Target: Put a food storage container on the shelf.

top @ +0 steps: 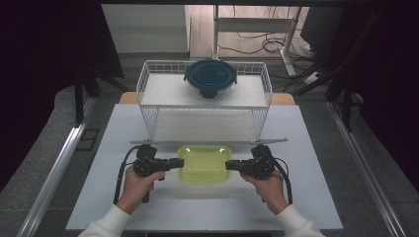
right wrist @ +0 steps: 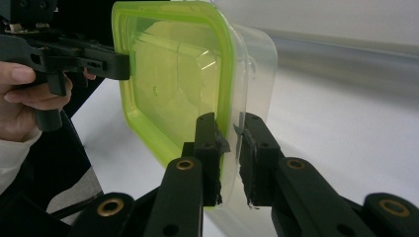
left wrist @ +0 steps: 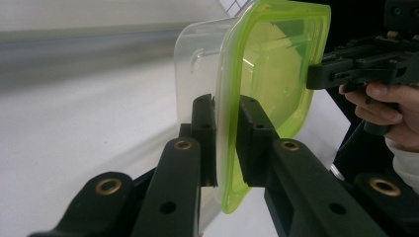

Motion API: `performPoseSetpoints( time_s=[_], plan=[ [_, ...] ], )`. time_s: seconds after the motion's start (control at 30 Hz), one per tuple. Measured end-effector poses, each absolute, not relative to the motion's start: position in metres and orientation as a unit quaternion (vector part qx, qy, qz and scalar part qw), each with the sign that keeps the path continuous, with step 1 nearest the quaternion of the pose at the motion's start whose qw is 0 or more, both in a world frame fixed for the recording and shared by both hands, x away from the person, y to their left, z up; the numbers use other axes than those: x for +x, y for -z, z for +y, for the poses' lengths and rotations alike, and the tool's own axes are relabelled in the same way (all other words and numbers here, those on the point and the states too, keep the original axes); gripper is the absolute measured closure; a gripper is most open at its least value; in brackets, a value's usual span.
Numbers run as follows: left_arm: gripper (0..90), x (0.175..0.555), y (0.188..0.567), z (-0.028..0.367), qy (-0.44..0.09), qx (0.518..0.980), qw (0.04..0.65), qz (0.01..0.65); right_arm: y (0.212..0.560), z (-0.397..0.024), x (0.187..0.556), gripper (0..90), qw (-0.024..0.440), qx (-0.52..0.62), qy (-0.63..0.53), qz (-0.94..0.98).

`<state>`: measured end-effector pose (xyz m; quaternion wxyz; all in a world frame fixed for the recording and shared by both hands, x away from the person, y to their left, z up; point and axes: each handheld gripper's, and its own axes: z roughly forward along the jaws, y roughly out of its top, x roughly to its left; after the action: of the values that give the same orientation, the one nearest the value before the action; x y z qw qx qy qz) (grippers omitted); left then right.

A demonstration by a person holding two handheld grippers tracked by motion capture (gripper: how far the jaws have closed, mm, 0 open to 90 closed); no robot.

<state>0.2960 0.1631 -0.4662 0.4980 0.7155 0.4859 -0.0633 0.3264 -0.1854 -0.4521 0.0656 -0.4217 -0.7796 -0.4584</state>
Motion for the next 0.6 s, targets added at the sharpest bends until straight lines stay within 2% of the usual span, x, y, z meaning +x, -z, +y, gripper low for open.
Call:
performPoseSetpoints(
  time_s=[0.43,0.6],
  plan=[
    [80.7,0.302,0.451,0.162,0.060,0.717,0.505,0.478,0.431,-0.187,0.329,78.1,0.051,-0.411,0.468,-0.781],
    [80.7,0.309,0.422,0.163,0.043,0.719,0.513,0.466,0.412,-0.187,0.333,78.1,0.038,-0.402,0.477,-0.781]
  ],
)
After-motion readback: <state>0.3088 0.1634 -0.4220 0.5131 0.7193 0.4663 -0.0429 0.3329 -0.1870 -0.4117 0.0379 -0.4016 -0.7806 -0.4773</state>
